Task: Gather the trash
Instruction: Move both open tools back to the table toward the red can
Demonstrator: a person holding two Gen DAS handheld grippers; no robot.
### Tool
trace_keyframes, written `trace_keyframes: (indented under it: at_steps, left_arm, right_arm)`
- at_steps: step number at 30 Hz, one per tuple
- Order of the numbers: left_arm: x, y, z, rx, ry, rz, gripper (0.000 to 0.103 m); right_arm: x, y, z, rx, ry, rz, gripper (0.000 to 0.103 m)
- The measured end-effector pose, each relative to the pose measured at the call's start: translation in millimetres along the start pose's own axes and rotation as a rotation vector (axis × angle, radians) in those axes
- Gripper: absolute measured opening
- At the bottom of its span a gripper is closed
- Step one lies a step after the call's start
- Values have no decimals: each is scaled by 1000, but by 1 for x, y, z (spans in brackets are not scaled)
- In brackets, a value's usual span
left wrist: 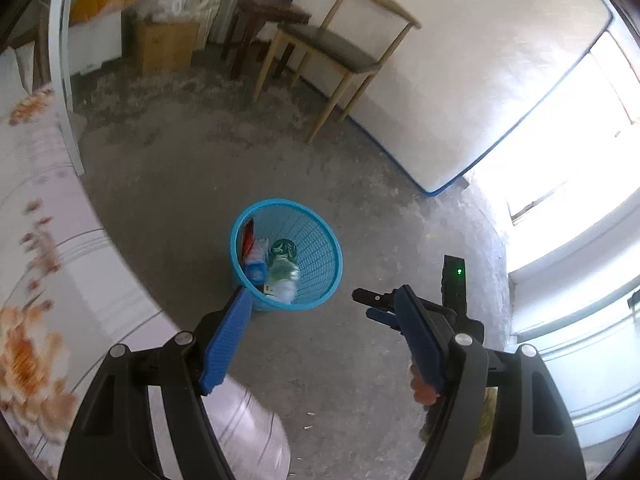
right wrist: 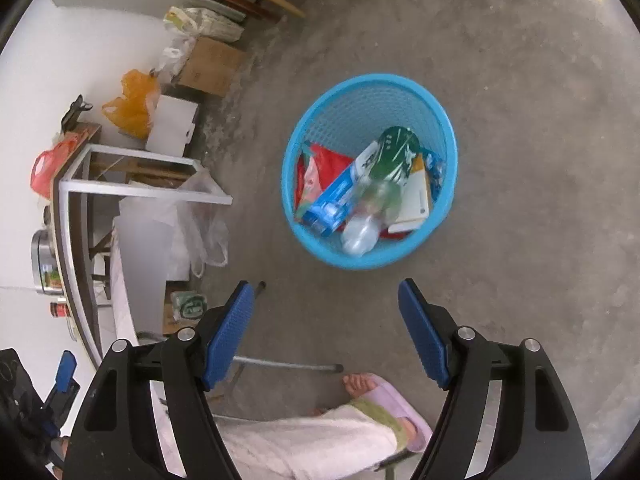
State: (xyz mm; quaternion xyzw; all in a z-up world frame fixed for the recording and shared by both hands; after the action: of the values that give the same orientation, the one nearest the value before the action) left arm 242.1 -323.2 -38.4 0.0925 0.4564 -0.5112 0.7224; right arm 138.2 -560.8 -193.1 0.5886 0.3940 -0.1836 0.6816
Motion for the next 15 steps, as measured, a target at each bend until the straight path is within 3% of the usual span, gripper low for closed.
trace_keyframes:
  at_steps: [6, 10, 15]
  left_arm:
    - [-66, -1, -42, 25, -83, 46, 75]
    - [-107, 9, -82, 27, -126, 136, 77]
    - [-158, 44, -136, -34, -191, 276, 79]
  right_arm:
    - [-36, 6, -29, -60, -29, 40, 75]
    - [-57, 24, -52, -127, -26, 82, 77]
    - [-70, 78, -82, -275, -17, 125, 77]
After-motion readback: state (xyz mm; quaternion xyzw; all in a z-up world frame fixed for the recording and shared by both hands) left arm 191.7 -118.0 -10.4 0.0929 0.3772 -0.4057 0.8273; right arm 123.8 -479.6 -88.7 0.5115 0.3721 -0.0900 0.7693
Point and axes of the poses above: each gripper's, at about its wrist camera, not at the fingertips, and x roughly the way its jaws point, y to its left, z to its top, the point moved 5 cm from there along x, roughly the way its jaws point, and after that the axes turned 11 degrees about x, right-handed, at the moved point
